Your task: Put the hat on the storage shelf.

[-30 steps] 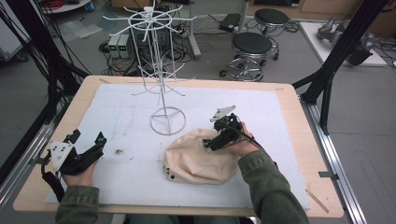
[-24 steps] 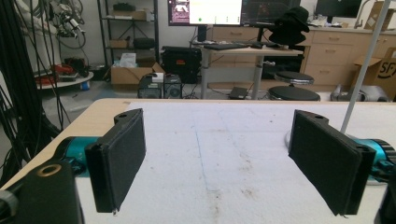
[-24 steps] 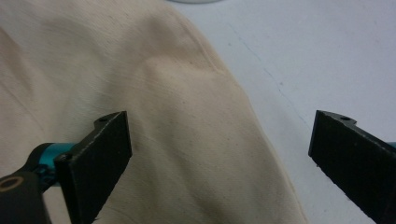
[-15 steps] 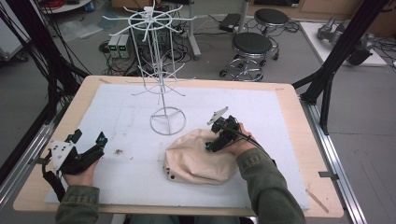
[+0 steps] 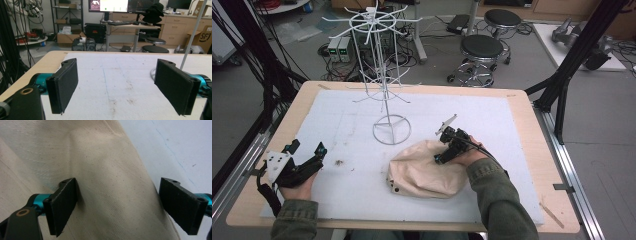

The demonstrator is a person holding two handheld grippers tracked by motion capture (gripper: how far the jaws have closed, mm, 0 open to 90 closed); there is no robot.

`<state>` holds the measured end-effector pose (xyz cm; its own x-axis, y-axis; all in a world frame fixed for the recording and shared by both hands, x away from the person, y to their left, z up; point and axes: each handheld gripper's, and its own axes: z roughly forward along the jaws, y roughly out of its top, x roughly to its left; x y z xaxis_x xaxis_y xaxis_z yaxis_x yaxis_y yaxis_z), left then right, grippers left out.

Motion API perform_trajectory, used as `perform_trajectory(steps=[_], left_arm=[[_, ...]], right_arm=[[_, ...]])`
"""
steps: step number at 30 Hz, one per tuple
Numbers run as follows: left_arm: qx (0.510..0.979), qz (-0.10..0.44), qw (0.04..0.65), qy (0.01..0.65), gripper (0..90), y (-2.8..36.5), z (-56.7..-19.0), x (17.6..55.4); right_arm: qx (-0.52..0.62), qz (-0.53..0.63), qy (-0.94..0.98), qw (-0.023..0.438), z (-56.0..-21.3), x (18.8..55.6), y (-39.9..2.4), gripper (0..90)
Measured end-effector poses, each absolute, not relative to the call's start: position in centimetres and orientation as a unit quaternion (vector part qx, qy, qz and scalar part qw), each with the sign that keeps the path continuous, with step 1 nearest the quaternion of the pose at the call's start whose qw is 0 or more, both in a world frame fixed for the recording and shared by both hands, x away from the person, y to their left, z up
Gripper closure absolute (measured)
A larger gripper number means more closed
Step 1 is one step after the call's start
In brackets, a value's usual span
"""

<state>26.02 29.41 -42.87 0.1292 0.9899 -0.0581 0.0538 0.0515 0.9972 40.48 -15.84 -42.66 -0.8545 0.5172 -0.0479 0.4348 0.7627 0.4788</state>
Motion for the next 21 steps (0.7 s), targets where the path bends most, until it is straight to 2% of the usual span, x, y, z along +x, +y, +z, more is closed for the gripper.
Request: perform_trajectory(steps=[5,8,9,10,12,14,15,17,19,21], left_arm=[[0.532,0.44,0.532,0.491,19.5,29.4,-42.9,26.0],[0.533,0.44,0.53,0.491,19.6,29.3,-42.9,26.1],[0.533,0.44,0.53,0.491,19.6,29.3,-42.9,26.1],[0.533,0.441,0.53,0.49,19.6,29.3,-42.9,26.1],[0.535,0.442,0.528,0.489,19.6,29.3,-42.9,26.1],[0.535,0.442,0.528,0.49,19.6,29.3,-42.9,26.1],[0.534,0.442,0.528,0.49,19.6,29.3,-42.9,26.1],[0.534,0.442,0.528,0.49,19.6,29.3,-42.9,26.0],[0.533,0.441,0.53,0.49,19.7,29.3,-42.9,26.0],[0.533,0.44,0.531,0.49,19.8,29.3,-42.9,26.0]], right_arm=[[0.262,0.232,0.932,0.09,-42.5,40.5,-16.0,22.1],[0.279,0.231,0.927,0.102,-42.2,40.3,-16.1,35.1],[0.279,0.231,0.927,0.102,-42.2,40.3,-16.1,35.1],[0.282,0.231,0.925,0.106,-42.1,40.3,-16.2,40.6],[0.283,0.23,0.925,0.107,-42.0,40.3,-16.3,42.9],[0.275,0.225,0.927,0.12,-41.7,40.0,-16.2,50.2],[0.275,0.225,0.927,0.12,-41.7,40.0,-16.2,50.2],[0.276,0.224,0.925,0.132,-41.5,39.8,-16.1,55.6],[0.263,0.229,0.923,0.162,-41.0,39.4,-16.0,68.4],[0.254,0.223,0.924,0.178,-40.8,39.1,-15.8,71.7]])
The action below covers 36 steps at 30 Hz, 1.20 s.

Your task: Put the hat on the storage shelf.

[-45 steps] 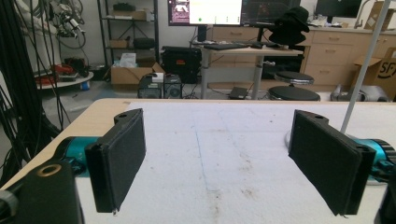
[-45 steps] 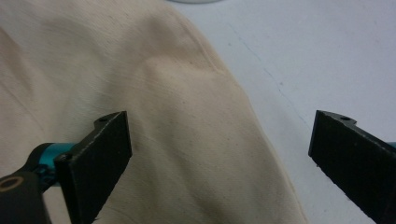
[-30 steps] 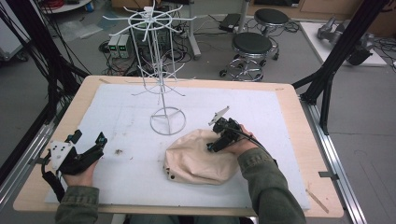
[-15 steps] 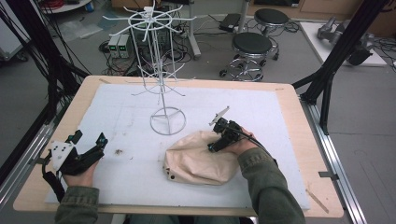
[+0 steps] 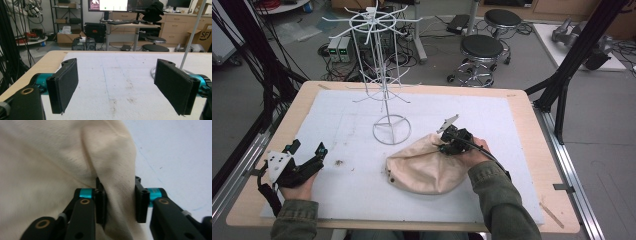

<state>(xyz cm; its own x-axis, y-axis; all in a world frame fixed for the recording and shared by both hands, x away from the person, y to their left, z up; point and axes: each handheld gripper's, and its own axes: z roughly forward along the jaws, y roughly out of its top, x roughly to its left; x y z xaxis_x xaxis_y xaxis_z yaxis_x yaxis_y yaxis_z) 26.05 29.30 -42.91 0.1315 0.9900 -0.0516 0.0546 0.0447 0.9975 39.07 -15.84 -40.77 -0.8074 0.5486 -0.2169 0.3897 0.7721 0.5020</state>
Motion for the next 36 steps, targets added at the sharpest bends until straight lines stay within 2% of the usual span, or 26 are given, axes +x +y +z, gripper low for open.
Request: perform_trajectory(steps=[3,25,36], left_arm=[[0.536,0.44,0.53,0.489,19.8,29.3,-42.9,26.1],[0.537,0.44,0.531,0.486,19.5,29.2,-43.0,26.2],[0.537,0.441,0.53,0.486,19.4,29.1,-43.1,26.3]], right_arm=[[0.234,0.221,0.926,0.196,-40.9,38.7,-15.9,73.5],[0.259,0.273,0.906,0.193,-40.6,37.2,-18.2,75.8],[0.288,0.353,0.866,0.205,-37.8,35.3,-20.9,75.7]])
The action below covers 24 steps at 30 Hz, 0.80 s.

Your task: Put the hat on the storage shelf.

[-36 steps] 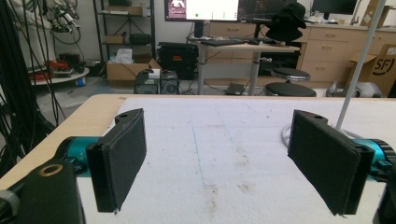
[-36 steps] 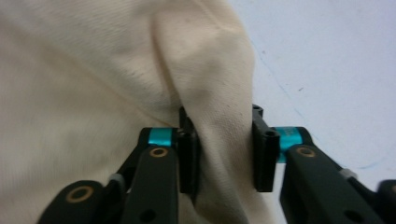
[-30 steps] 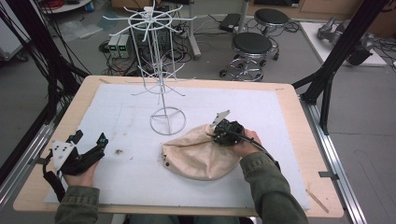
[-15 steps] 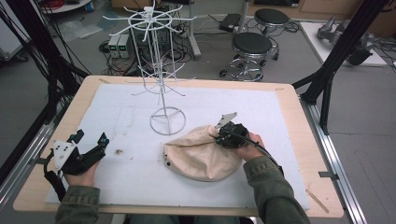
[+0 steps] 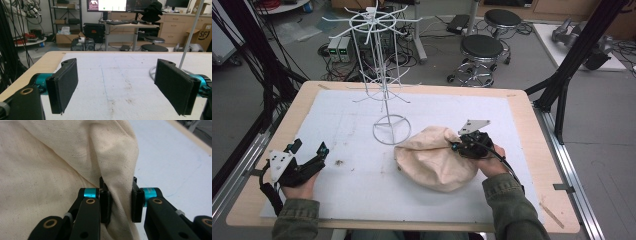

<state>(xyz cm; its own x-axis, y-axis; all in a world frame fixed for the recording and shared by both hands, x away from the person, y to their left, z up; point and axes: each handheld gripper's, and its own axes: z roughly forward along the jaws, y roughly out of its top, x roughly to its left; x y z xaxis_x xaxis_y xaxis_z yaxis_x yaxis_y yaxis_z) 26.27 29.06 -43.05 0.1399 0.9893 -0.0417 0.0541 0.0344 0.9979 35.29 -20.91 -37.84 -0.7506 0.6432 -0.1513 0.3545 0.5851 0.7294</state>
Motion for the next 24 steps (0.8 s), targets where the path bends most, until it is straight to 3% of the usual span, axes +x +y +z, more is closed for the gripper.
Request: perform_trajectory(steps=[10,24], left_arm=[[0.534,0.438,0.532,0.49,19.4,29.3,-43.1,26.3],[0.534,0.437,0.532,0.49,19.4,29.2,-43.2,26.3]], right_arm=[[0.287,0.432,0.824,0.227,-35.6,33.4,-23.4,75.3],[0.286,0.541,0.759,0.223,-33.3,32.2,-25.4,74.9]])
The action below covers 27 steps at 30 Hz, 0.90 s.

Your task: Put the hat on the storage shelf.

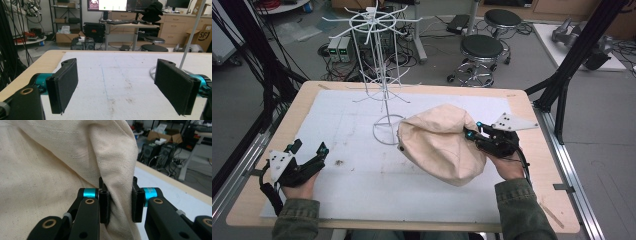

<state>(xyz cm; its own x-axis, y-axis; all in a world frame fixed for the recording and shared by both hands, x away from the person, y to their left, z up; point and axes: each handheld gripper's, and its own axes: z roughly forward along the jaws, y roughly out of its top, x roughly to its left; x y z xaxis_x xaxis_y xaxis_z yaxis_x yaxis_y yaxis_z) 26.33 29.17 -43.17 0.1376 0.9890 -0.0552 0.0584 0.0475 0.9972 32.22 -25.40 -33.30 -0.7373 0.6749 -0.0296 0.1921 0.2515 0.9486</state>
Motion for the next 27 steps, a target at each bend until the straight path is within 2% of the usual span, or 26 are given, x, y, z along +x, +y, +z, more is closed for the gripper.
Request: perform_trajectory(steps=[27], left_arm=[[0.532,0.44,0.533,0.489,19.4,29.0,-43.1,26.3]], right_arm=[[0.313,0.628,0.654,0.283,-29.9,31.6,-24.7,73.7]])
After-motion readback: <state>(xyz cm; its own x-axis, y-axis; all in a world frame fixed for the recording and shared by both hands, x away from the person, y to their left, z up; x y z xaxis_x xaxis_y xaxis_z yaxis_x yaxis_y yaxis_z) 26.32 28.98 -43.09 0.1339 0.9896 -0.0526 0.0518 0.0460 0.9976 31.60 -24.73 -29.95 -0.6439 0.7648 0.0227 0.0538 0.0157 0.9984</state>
